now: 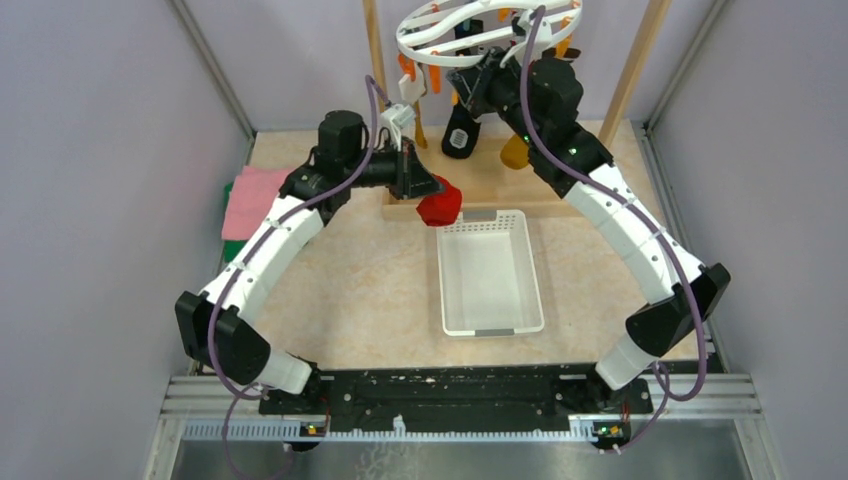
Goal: Remove the socks clipped to the hanger
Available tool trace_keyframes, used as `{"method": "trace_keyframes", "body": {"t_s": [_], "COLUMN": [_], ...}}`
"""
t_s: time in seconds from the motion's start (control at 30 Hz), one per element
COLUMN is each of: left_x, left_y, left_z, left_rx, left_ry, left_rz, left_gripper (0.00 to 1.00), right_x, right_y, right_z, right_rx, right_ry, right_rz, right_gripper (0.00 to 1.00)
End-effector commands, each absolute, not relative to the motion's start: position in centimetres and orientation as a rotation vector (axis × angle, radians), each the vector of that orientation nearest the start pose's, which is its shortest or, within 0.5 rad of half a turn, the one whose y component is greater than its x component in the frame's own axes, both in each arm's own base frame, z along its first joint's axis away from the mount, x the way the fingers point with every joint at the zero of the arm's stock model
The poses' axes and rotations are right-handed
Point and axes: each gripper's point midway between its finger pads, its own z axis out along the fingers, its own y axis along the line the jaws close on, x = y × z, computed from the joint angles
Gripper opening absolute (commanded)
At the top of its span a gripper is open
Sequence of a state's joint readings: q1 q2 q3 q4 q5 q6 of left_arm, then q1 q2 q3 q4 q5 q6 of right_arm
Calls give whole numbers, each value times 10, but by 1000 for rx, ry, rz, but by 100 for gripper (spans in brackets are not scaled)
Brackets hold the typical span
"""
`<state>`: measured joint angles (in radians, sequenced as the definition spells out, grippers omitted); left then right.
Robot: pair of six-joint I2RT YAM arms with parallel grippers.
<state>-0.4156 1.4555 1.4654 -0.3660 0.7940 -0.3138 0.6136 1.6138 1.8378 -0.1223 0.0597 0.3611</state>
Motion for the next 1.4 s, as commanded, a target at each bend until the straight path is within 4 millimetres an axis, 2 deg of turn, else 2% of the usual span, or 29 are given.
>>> {"method": "trace_keyframes", "body": {"t_s": [0.0, 0.1, 0.3, 0.33, 0.4, 0.47, 0.5, 0.57, 0.67, 0.73, 0.8, 0.87, 0.97, 1.03, 1.2, 1.37], "left_x": [293, 278, 270, 267, 261, 253, 249, 242, 229, 230, 247, 278, 321, 338, 360, 385], "left_y": [-301, -324, -352, -355, -358, -355, -351, -340, -319, -301, -281, -255, -234, -232, -249, -267], "left_z": [322, 306, 268, 260, 245, 233, 229, 228, 239, 246, 256, 270, 290, 304, 337, 345], "left_rx": [776, 905, 1057, 1069, 1077, 1074, 1079, 1103, 1228, 1252, 1198, 1052, 865, 797, 718, 692], "left_ry": [1885, 1878, 1888, 1903, 1962, 2023, 2038, 2038, 1974, 1988, 1987, 1984, 1951, 1914, 1815, 1742], "left_rz": [-1183, -1141, -1044, -1047, -1083, -1106, -1105, -1079, -1086, -1030, -970, -934, -842, -823, -911, -980], "left_gripper": [0, 0, 2, 14, 56, 93, 98, 98, 99, 99, 99, 99, 99, 99, 99, 99], "right_x": [403, 401, 399, 399, 398, 396, 396, 395, 395, 396, 395, 395, 396, 398, 402, 410], "right_y": [273, 271, 275, 275, 274, 273, 271, 266, 257, 251, 244, 234, 216, 206, 184, 168], "right_z": [509, 510, 508, 507, 508, 511, 512, 515, 516, 516, 512, 509, 502, 497, 488, 484], "right_rx": [-115, -123, -137, -139, -139, -140, -138, -131, -102, -89, -72, -45, 5, 33, 82, 121], "right_ry": [1439, 1448, 1476, 1480, 1476, 1471, 1469, 1466, 1474, 1488, 1503, 1507, 1517, 1525, 1535, 1548], "right_rz": [748, 751, 771, 771, 769, 765, 760, 746, 737, 735, 714, 695, 681, 684, 695, 707], "right_gripper": [0, 0, 0, 0, 0, 0, 0, 0, 0, 0, 0, 0, 0, 0, 0, 1]}}
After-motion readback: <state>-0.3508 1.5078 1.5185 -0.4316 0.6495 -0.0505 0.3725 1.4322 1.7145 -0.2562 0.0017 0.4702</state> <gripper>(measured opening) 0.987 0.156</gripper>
